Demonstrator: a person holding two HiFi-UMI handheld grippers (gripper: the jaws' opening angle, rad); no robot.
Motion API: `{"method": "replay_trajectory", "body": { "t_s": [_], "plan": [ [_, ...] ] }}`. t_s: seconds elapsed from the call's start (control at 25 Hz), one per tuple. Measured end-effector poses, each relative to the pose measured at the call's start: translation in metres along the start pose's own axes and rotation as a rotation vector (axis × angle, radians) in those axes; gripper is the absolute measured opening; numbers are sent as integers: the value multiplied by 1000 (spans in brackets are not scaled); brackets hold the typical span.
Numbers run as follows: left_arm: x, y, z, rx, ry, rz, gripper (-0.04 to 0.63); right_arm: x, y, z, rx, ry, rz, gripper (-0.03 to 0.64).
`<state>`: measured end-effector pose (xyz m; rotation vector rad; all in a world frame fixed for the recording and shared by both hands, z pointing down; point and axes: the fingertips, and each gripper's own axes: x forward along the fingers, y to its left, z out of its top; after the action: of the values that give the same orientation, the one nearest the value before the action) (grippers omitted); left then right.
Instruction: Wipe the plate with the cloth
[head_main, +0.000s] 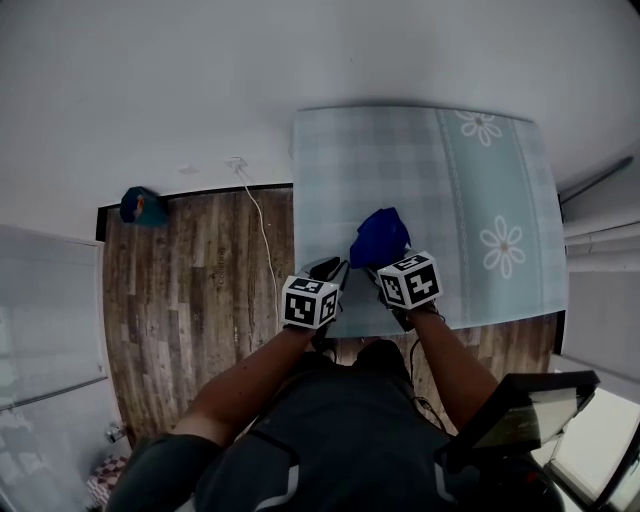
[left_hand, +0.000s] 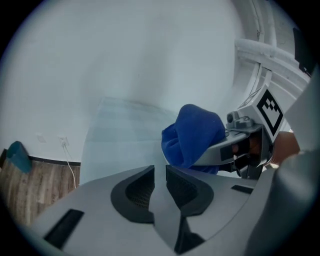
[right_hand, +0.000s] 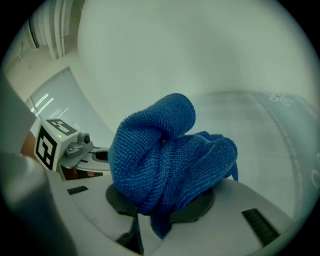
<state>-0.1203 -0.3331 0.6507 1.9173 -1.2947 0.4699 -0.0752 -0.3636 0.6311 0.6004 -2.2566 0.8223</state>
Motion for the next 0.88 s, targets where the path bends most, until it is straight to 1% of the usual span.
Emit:
{"method": "replay_trajectory", "body": {
  "t_s": [0.12, 0.2, 0.28, 0.48, 0.56, 0.6, 0.64, 0.72, 0.8, 0.88],
  "plan": [
    [-6, 4, -8, -4, 5, 13, 78, 6, -3, -15, -12, 60, -16, 118],
    [-8, 4, -10, -12, 1, 7, 78, 0, -14, -20, -10, 72, -36, 118],
    [-8, 3, -12, -17, -3, -4, 78, -9, -29, -27, 19, 76, -65, 118],
    [-12, -3, -9, -8, -21, -27, 78, -40, -61, -38, 93, 39, -144, 118],
    [-16, -5, -7, -5, -34, -29, 78, -53, -65, -36, 95, 11, -186, 118],
    [-19, -5, -5, -7, -43, -31, 78, -59, -61, -33, 91, -9, -191, 118],
    [-21, -6, -3, -9, -53, -32, 78, -62, -54, -28, 85, -28, -180, 118],
    [-27, -5, 1, -14, -71, -30, 78, -60, -28, -19, 59, -53, -125, 118],
    [-33, -3, 3, -18, -86, -29, 78, -49, 2, -12, 21, -54, -59, 118],
    [-39, -1, 4, -24, -99, -25, 78, -31, 26, -13, 9, -37, -4, 118]
  ]
}}
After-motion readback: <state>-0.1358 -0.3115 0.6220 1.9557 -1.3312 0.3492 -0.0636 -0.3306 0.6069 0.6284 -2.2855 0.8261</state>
